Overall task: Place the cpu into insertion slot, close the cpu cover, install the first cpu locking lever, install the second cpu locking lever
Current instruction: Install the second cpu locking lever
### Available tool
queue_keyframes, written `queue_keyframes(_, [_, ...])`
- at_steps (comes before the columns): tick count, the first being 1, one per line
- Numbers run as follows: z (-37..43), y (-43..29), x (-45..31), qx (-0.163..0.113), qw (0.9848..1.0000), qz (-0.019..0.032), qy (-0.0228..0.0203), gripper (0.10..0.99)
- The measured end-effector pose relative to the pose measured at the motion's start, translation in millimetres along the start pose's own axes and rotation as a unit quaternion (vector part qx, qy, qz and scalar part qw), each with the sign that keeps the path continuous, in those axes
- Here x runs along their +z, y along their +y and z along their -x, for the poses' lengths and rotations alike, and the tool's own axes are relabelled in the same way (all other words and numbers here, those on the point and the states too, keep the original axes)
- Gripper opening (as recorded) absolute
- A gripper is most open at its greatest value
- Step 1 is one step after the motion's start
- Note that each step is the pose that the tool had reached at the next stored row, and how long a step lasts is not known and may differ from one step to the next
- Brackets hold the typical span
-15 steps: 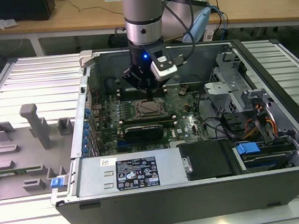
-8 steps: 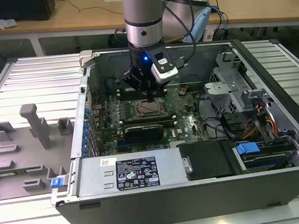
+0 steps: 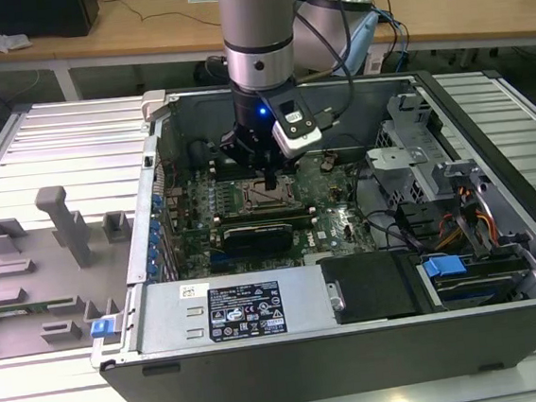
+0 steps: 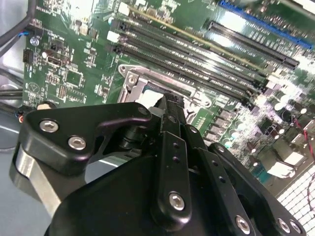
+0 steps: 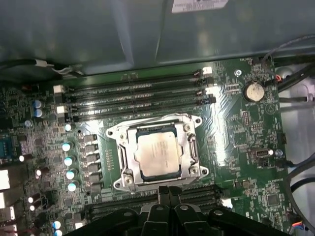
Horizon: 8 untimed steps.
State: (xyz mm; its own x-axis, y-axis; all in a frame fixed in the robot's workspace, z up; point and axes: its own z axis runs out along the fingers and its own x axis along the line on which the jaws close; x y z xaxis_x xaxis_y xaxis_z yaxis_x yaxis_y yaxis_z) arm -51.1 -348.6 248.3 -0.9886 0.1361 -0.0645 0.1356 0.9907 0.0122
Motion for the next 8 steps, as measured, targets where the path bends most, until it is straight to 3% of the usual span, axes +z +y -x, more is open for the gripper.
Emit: queue_keyframes(8, [1.3,-16.2,0.0,0.000,1.0000,0.0000,0.0000,0.106])
